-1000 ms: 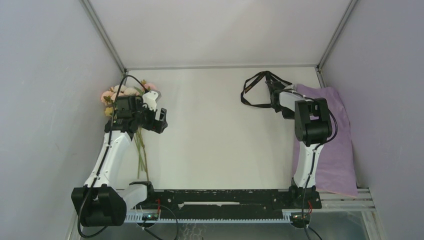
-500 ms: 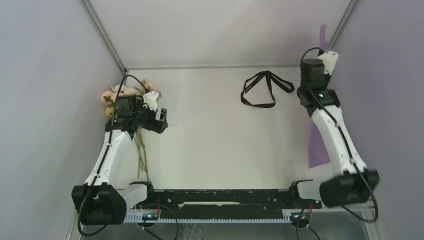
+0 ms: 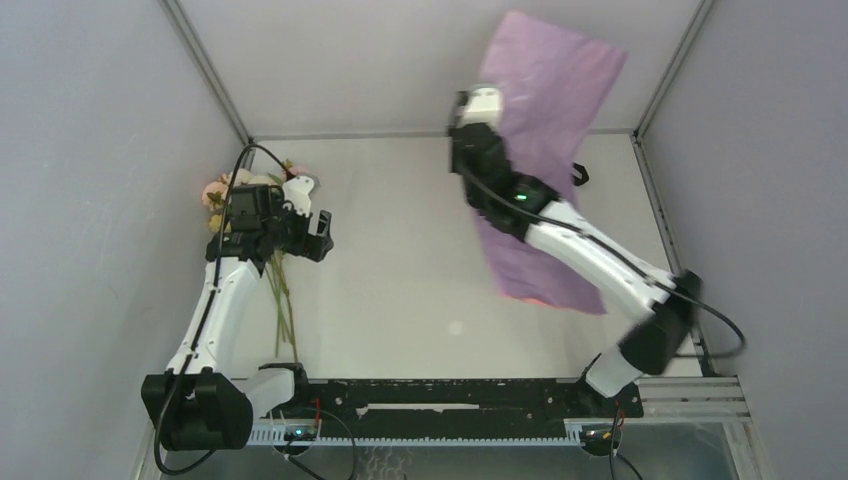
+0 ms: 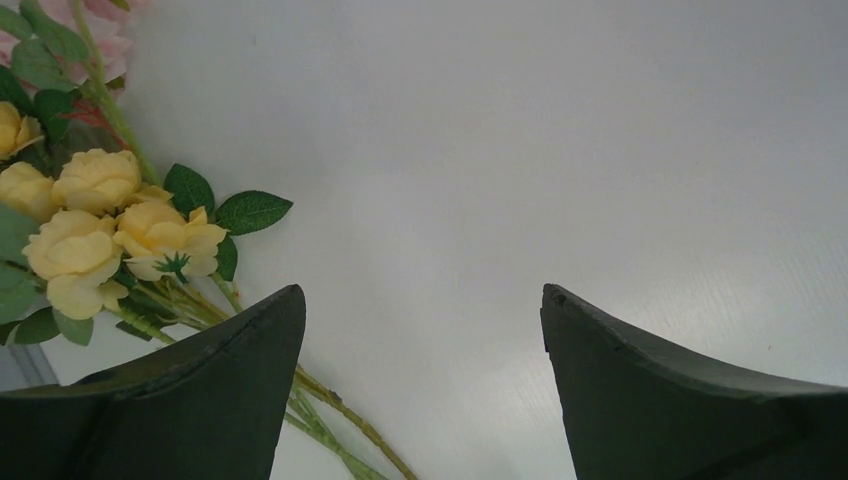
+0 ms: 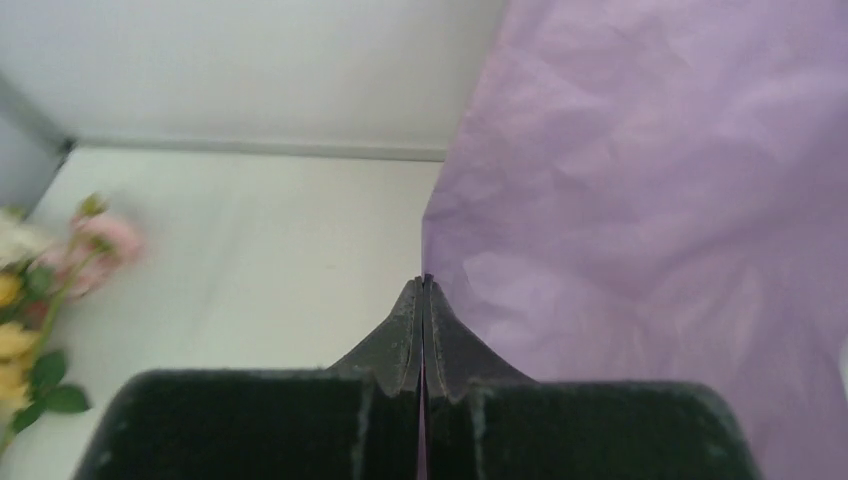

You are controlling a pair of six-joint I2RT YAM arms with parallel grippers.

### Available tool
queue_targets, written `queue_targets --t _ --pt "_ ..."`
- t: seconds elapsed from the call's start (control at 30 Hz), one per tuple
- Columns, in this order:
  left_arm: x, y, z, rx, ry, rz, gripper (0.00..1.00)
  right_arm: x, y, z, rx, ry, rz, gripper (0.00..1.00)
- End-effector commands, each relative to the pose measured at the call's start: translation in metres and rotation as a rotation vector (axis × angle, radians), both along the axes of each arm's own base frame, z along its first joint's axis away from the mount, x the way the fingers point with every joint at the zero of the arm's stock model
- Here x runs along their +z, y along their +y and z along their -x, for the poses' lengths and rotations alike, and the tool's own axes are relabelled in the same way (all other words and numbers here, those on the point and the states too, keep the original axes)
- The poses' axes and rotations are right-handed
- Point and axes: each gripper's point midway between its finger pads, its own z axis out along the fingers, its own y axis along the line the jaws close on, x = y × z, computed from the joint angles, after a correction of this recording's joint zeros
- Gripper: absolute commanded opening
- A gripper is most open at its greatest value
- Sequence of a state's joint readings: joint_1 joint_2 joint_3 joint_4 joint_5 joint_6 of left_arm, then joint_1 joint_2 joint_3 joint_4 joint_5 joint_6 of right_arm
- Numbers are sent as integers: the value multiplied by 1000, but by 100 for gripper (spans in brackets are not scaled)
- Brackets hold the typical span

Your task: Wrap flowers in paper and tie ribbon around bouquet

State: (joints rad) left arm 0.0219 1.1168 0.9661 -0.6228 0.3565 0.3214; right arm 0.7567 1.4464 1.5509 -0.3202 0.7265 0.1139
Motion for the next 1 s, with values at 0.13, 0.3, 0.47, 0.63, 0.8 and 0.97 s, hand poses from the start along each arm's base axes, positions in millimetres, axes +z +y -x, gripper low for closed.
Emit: queue_targets --t 0.13,0.3,0.47,0.63,0.8,0.97 --pt "35 22 -1 52 -55 -72 93 -62 211 -37 356 125 -248 0" --pt "25 37 0 84 -36 -126 93 -120 257 -65 360 197 -287 0" --pt "16 43 -6 91 -19 -153 93 -162 290 -72 535 371 -420 26" --pt "-1 51 -16 140 30 -170 90 -144 275 -43 712 518 -380 55" --pt "-22 50 -15 141 89 -182 87 -173 158 -10 637 738 -258 61" --pt "-34 5 2 -81 85 -250 87 -246 36 31 420 942 -383 63"
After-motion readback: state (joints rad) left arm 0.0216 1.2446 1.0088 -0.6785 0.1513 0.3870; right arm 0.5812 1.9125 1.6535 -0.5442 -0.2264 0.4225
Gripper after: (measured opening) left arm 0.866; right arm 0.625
